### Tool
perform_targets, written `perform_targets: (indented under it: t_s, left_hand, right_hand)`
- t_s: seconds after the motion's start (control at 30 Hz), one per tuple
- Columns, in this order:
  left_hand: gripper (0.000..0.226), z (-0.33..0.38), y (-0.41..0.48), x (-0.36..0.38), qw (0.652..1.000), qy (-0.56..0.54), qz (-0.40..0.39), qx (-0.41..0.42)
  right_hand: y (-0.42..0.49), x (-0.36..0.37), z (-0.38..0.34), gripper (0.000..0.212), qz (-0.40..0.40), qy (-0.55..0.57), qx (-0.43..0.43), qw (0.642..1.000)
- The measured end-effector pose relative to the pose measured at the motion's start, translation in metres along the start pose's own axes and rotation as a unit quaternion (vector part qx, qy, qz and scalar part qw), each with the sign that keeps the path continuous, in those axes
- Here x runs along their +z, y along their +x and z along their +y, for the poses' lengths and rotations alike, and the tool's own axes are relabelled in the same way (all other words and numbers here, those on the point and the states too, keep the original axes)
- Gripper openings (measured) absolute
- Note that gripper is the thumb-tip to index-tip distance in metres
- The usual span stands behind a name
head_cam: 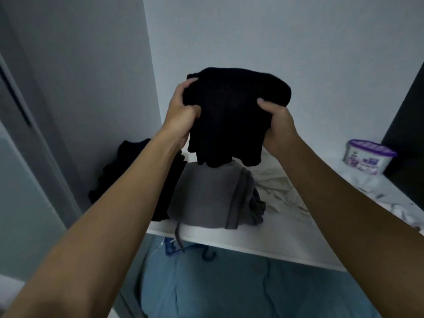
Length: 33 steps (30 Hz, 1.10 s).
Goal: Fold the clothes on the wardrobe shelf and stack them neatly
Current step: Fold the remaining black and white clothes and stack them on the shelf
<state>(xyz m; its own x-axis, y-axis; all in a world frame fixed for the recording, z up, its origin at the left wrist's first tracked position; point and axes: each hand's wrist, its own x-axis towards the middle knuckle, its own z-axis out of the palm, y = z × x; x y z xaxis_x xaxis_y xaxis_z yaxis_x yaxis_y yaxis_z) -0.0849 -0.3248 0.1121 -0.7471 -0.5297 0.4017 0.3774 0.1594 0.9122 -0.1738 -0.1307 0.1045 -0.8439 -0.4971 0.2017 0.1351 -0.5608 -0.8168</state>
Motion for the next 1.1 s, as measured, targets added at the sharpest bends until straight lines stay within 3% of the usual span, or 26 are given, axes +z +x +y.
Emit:
perform_targets:
  t_s: [0.1,0.17,0.2,0.3,0.4,0.47,0.57,0.63,0.73,0.87,0.93,1.1]
  left_hand:
    - [0.055,-0.055,-0.012,-0.028,0.985,-0.012,-0.032,-0.169]
    - [0.037,-0.088,-0.025,-0.044,0.960,0.037,-0.065,-0.268]
    - [0.040,-0.102,-0.030,-0.051,0.953,0.078,-0.068,-0.286]
    - [0.020,-0.130,-0.031,-0.058,0.957,0.130,-0.011,-0.260]
    - [0.018,-0.135,-0.020,-0.055,0.952,0.225,0.013,-0.210]
    - [0.012,-0.132,-0.013,-0.050,0.930,0.341,0.020,-0.140]
    - [0.029,-0.132,-0.010,-0.032,0.922,0.385,-0.024,-0.029]
    - [0.040,-0.143,-0.014,-0.015,0.905,0.418,-0.086,0.003]
    - [0.048,-0.174,-0.019,-0.005,0.844,0.524,-0.110,0.035]
    - [0.050,-0.194,-0.008,-0.009,0.828,0.547,-0.117,0.040]
    - [0.051,-0.192,-0.006,-0.005,0.816,0.563,-0.129,0.032]
    - [0.050,-0.173,-0.007,0.009,0.771,0.619,-0.148,0.003]
  right_hand:
    - [-0.004,-0.036,0.050,0.031,0.040,-0.042,0.094,0.994]
    - [-0.010,-0.060,0.081,0.032,0.057,-0.076,0.149,0.984]
    - [-0.012,-0.069,0.095,0.036,0.075,-0.101,0.171,0.977]
    - [-0.013,-0.080,0.117,0.031,0.179,-0.219,0.197,0.939]
    - [-0.003,-0.086,0.118,0.020,0.227,-0.318,0.141,0.910]
    - [0.003,-0.082,0.115,0.018,0.220,-0.340,0.088,0.910]
    - [0.009,-0.065,0.119,0.046,0.179,-0.399,0.045,0.898]
    - [0.011,-0.059,0.133,0.067,0.134,-0.490,0.042,0.861]
    - [0.004,-0.064,0.164,0.064,0.108,-0.603,0.064,0.788]
    - [0.001,-0.075,0.185,0.061,0.136,-0.636,0.085,0.755]
    - [0.008,-0.078,0.182,0.058,0.121,-0.644,0.097,0.749]
    - [0.005,-0.092,0.147,0.056,0.060,-0.580,0.070,0.809]
